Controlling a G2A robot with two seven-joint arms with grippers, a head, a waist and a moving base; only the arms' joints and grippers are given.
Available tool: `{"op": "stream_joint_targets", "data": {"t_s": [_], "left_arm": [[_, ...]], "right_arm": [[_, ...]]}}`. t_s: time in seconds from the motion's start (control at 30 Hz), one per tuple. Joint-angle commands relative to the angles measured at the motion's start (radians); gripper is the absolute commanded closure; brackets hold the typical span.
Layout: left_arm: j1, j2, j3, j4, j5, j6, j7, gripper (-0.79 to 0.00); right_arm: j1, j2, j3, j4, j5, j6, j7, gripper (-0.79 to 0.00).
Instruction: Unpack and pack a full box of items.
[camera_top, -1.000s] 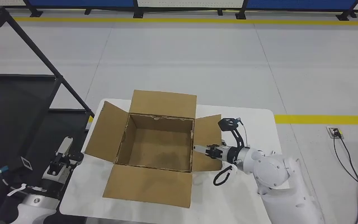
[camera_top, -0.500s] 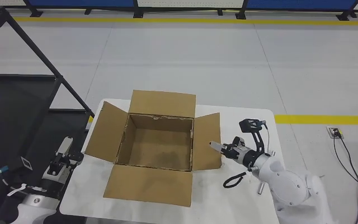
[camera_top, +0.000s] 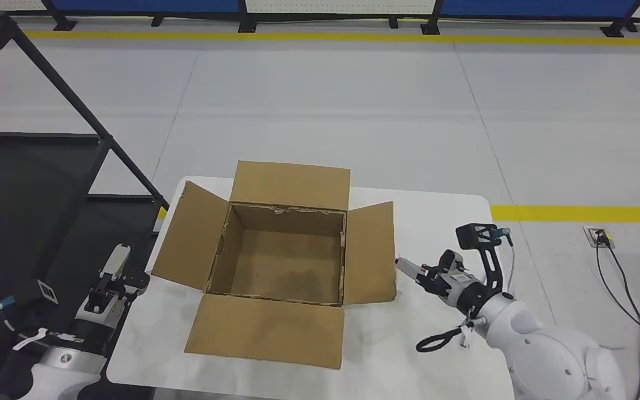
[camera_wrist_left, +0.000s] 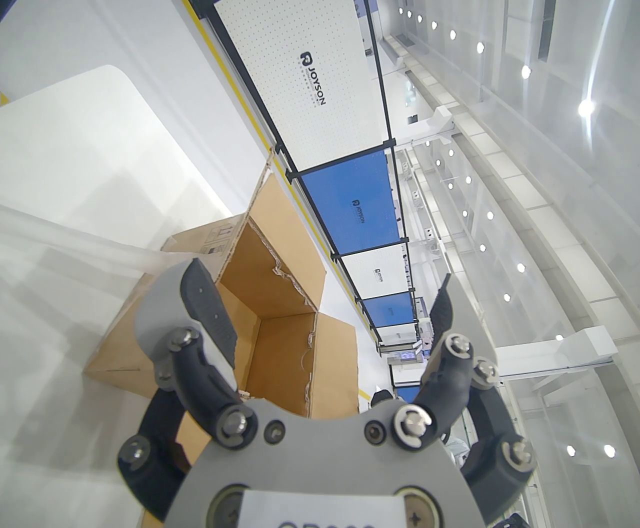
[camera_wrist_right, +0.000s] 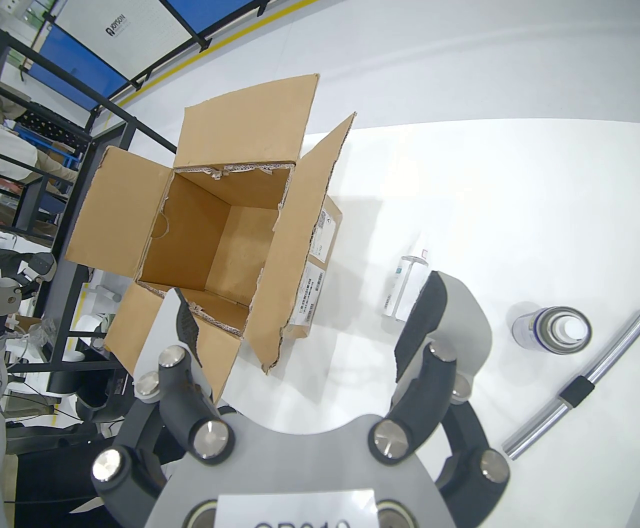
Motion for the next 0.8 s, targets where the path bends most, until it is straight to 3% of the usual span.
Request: {"op": "stream_joint_targets", "data": {"t_s": [0.0,0.03,0.13,0.33,0.57,0.77], "left_arm": [[0.000,0.000,0.000,0.000,0.000,0.000,0.000,-0.785],[0.000,0.000,0.000,0.000,0.000,0.000,0.000,-0.785],[0.000,0.000,0.000,0.000,0.000,0.000,0.000,-0.785],[0.000,0.000,0.000,0.000,0.000,0.000,0.000,-0.785],[0.000,0.000,0.000,0.000,0.000,0.000,0.000,-0.785],[0.000,0.000,0.000,0.000,0.000,0.000,0.000,-0.785]], "right_arm": [[-0.005,0.002,-0.015,0.010,-0.021,-0.035,0.005,-0.785],[-0.003,0.005,-0.025,0.025,-0.038,-0.062,0.016,-0.785],[0.009,0.008,-0.012,0.050,-0.073,-0.011,0.028,-0.785],[0.000,0.022,0.082,0.053,-0.270,0.171,0.148,-0.785],[0.072,0.046,0.155,0.219,-0.359,0.112,0.373,-0.785],[0.099,0.057,0.203,0.307,-0.274,0.022,0.445,-0.785]]}}
